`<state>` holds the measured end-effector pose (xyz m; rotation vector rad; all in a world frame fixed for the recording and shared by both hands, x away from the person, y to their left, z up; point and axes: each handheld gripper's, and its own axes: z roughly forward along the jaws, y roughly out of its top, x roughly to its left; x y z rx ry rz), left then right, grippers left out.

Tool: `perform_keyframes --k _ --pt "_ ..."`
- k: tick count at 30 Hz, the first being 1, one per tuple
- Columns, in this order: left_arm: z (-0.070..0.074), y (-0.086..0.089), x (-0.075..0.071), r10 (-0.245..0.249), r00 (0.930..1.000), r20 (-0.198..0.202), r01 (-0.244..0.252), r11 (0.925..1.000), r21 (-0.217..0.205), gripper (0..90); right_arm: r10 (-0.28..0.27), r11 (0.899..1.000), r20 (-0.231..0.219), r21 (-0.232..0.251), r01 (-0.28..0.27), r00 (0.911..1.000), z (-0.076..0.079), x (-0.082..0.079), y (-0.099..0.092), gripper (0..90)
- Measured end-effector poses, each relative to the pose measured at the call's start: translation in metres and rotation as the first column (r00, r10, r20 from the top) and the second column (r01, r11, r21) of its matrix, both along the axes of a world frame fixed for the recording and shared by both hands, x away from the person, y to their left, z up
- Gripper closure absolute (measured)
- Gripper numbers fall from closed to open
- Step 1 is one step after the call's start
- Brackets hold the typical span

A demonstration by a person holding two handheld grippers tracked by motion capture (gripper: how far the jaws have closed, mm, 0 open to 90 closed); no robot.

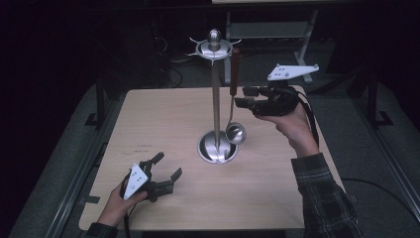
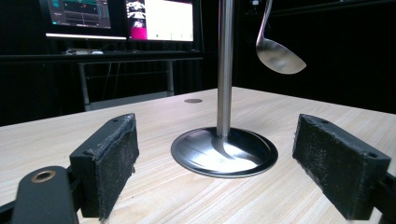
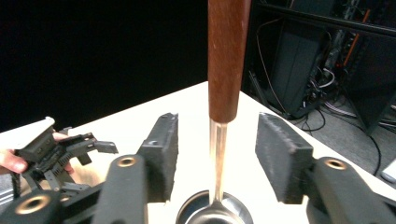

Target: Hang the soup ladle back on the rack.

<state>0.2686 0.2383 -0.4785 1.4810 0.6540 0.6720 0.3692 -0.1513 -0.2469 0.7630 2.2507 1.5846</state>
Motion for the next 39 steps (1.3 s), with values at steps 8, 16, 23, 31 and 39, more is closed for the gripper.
perform_keyframes --k 8,16,23,31,39 --pt "0.0 0.0 0.0 0.005 1.0 -0.002 -0.005 1.0 -0.001 13.8 -0.041 0.999 -0.034 -0.017 0.04 0.9986 -0.019 -0.003 -0.006 23.8" --pt "0.0 0.001 0.0 0.004 1.0 -0.002 -0.004 1.0 -0.001 13.8 -0.071 0.997 -0.048 -0.007 0.071 0.9963 -0.044 -0.011 -0.014 17.1" --pt "0.0 0.0 0.0 0.0 1.0 -0.003 0.0 1.0 -0.001 13.8 -0.095 0.995 -0.082 -0.004 0.095 0.9921 -0.071 -0.016 -0.024 15.2" --pt "0.0 0.0 0.0 0.002 1.0 -0.001 -0.002 1.0 0.003 13.8 -0.112 0.993 -0.106 0.018 0.115 0.988 -0.094 -0.025 -0.035 15.2" --pt "0.0 0.001 0.0 0.003 1.0 -0.008 -0.003 1.0 0.002 13.8 -0.141 0.989 -0.104 0.025 0.144 0.9846 -0.116 -0.036 -0.047 15.1"
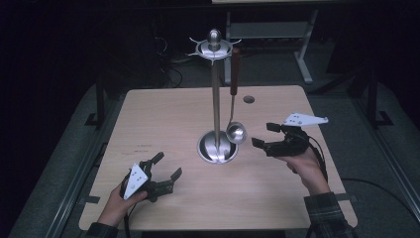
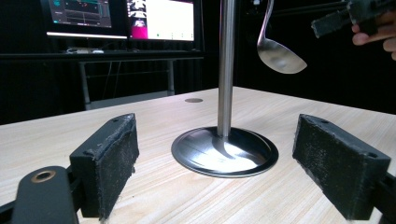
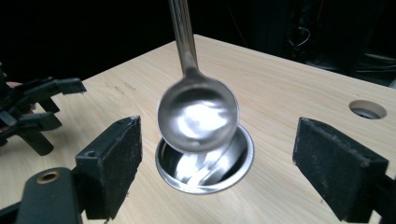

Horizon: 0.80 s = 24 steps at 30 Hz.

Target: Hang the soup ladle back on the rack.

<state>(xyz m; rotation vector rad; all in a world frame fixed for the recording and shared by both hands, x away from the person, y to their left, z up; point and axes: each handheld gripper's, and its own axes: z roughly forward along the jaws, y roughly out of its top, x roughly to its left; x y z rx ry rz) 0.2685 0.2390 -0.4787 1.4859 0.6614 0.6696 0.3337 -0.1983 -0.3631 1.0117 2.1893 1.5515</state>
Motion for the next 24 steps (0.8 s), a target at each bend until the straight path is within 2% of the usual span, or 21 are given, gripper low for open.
perform_keyframes --k 2,9,13,16,24 --pt "0.0 0.0 0.0 0.0 1.0 -0.001 0.0 1.0 0.0 13.8 -0.012 1.0 0.007 0.014 0.012 0.9999 -0.008 -0.005 -0.006 15.1" --pt "0.0 0.0 0.0 0.0 1.0 -0.001 0.0 1.0 0.0 13.8 -0.043 0.999 0.021 0.024 0.042 0.9989 -0.022 -0.014 -0.019 15.1" --pt "0.0 0.0 0.0 -0.001 1.0 0.002 0.001 1.0 0.0 13.8 -0.076 0.997 0.008 0.019 0.076 0.9971 -0.032 -0.018 -0.027 14.9" --pt "0.0 0.0 0.0 -0.001 1.0 0.002 0.001 1.0 0.001 13.8 -0.104 0.995 0.002 0.0 0.104 0.9946 -0.039 -0.021 -0.032 14.8" --pt "0.0 0.0 0.0 -0.001 1.0 0.003 0.001 1.0 0.002 13.8 -0.131 0.991 -0.028 -0.028 0.13 0.991 -0.057 -0.027 -0.04 14.2"
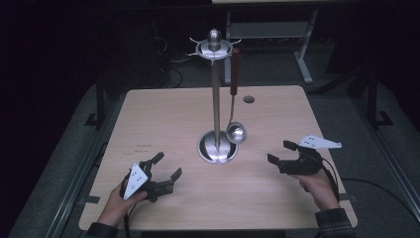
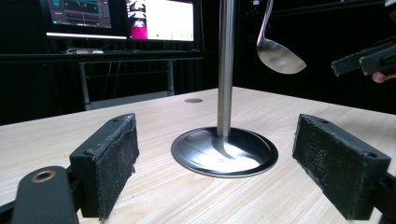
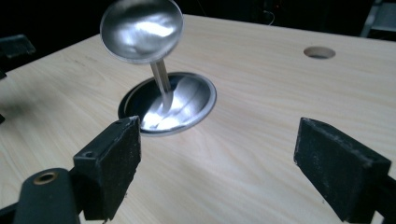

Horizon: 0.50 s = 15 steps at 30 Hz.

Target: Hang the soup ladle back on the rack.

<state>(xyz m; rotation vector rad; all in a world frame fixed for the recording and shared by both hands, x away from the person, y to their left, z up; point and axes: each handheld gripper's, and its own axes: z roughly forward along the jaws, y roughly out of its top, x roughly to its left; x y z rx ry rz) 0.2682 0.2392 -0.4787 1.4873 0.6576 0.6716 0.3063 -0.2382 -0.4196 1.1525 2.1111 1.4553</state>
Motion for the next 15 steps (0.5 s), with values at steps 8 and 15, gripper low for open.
perform_keyframes --k 8,15 --pt "0.0 0.0 0.0 -0.002 1.0 0.003 0.002 1.0 0.0 13.8 -0.023 0.999 -0.028 -0.033 0.023 0.9993 -0.016 -0.007 -0.007 14.1" --pt "0.0 0.0 0.0 -0.002 1.0 0.003 0.002 1.0 0.0 13.8 -0.063 0.995 -0.051 -0.082 0.058 0.9967 -0.027 -0.014 -0.015 14.1"
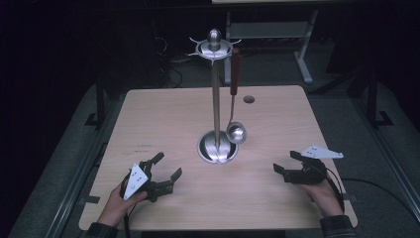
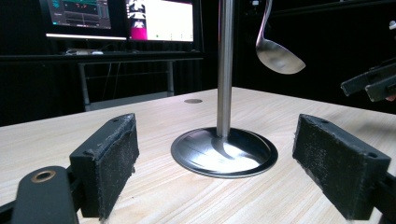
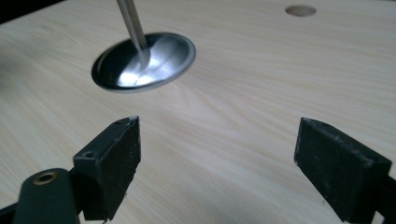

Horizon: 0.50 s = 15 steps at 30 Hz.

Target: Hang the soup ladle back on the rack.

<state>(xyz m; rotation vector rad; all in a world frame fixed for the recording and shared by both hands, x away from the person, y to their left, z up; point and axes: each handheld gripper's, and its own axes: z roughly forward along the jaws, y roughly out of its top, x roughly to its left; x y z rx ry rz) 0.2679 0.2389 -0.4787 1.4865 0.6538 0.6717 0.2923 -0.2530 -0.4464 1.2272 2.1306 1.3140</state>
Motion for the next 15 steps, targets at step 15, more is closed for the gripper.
perform_keyframes --k 15 --pt "0.0 0.0 0.0 0.0 1.0 0.001 0.0 1.0 0.0 13.8 -0.055 0.989 -0.071 -0.144 0.044 0.996 -0.02 -0.005 -0.01 13.7"
